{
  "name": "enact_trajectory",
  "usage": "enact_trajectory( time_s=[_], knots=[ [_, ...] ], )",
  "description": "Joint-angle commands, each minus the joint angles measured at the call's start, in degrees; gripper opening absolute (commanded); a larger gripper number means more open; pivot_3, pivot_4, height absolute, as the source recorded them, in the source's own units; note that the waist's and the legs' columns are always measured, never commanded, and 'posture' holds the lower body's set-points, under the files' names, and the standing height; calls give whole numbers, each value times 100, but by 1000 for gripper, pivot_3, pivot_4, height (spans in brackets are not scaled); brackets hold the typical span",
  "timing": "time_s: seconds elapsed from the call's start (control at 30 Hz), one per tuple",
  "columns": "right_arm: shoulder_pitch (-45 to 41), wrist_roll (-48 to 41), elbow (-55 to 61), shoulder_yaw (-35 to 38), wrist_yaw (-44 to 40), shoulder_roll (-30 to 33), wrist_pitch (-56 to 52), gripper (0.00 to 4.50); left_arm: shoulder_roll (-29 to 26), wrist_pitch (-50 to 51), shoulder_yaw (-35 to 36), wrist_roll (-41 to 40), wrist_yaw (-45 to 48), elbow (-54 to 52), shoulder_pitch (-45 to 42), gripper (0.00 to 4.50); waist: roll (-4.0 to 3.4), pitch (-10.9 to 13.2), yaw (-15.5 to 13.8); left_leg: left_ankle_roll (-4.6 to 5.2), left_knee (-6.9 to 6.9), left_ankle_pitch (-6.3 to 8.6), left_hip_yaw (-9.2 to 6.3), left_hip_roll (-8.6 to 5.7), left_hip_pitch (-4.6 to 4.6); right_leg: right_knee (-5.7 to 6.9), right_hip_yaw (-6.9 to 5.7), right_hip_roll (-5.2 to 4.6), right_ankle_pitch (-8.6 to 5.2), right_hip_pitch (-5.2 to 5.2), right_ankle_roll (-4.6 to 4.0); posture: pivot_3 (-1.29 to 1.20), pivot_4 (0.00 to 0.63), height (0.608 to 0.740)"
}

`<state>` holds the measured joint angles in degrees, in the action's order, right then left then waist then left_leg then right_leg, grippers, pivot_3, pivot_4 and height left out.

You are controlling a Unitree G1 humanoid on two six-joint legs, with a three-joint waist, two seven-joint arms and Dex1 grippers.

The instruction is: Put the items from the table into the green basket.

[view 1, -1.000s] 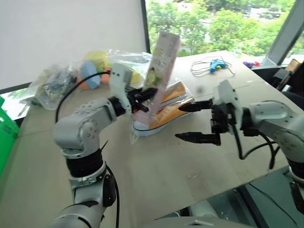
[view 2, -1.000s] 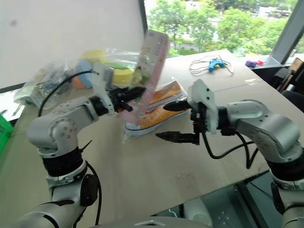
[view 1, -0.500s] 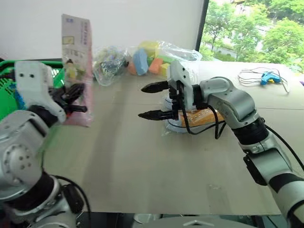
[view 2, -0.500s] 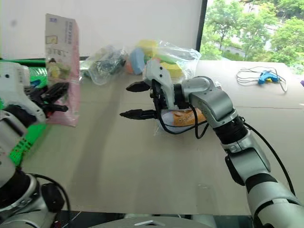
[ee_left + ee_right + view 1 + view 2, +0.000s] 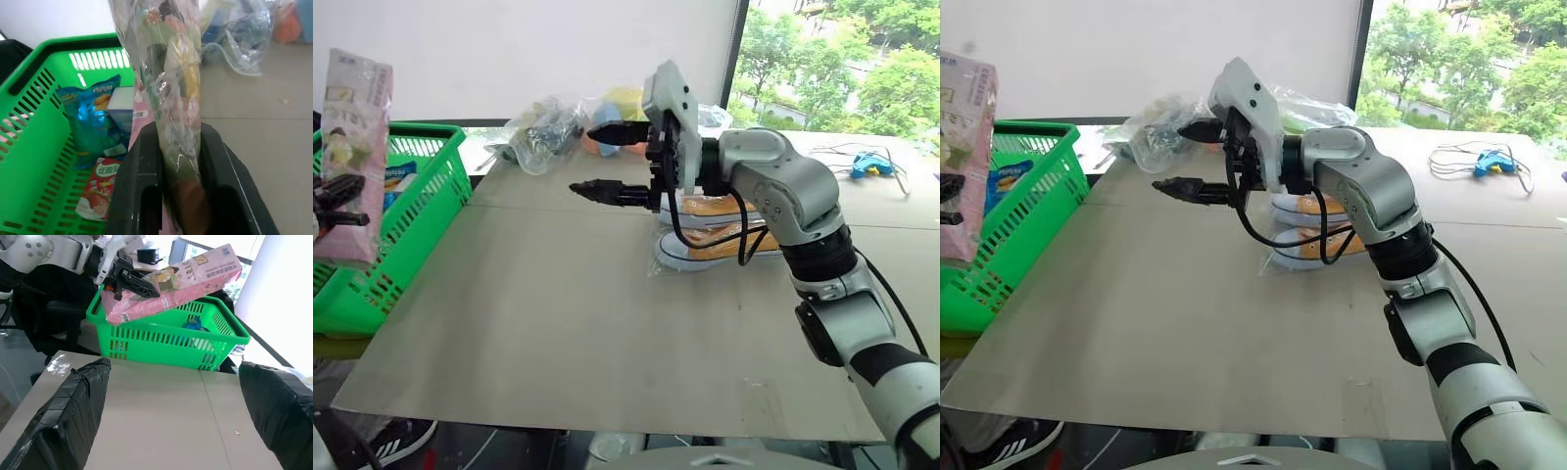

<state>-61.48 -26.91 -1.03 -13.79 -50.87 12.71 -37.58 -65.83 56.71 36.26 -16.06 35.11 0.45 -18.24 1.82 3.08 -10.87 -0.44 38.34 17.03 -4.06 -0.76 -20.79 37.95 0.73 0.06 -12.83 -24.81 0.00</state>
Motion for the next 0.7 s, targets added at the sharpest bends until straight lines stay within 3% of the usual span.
enact_trajectory(
  time_s=[0.03, 0.43, 0.7],
  knots=[
    [-336, -15, 147, 310, 70, 74, 0, 4500, -520, -831, -238, 208, 211, 709, -285, 379, 0, 0, 84, 0, -1, 0, -3, 0, 0, 0, -2, 0, 0, 1, -1, 276, 0, 740],
    [-456, -20, 64, 404, -53, 224, 19, 4500, -1067, -2798, -1379, 783, 497, 2776, -1225, 379, 8, -5, 428, 2, -5, 1, -6, -3, 0, 5, -1, -3, 1, 0, -2, 259, 0, 740],
    [-409, -93, 174, 386, -164, 275, -3, 4500, -1253, -3279, -1762, 1215, 403, 3630, -1266, 379, 8, -5, 522, 4, -4, 2, -7, -3, 0, 9, -2, -5, 2, -1, -2, 259, 0, 740]
  ],
)
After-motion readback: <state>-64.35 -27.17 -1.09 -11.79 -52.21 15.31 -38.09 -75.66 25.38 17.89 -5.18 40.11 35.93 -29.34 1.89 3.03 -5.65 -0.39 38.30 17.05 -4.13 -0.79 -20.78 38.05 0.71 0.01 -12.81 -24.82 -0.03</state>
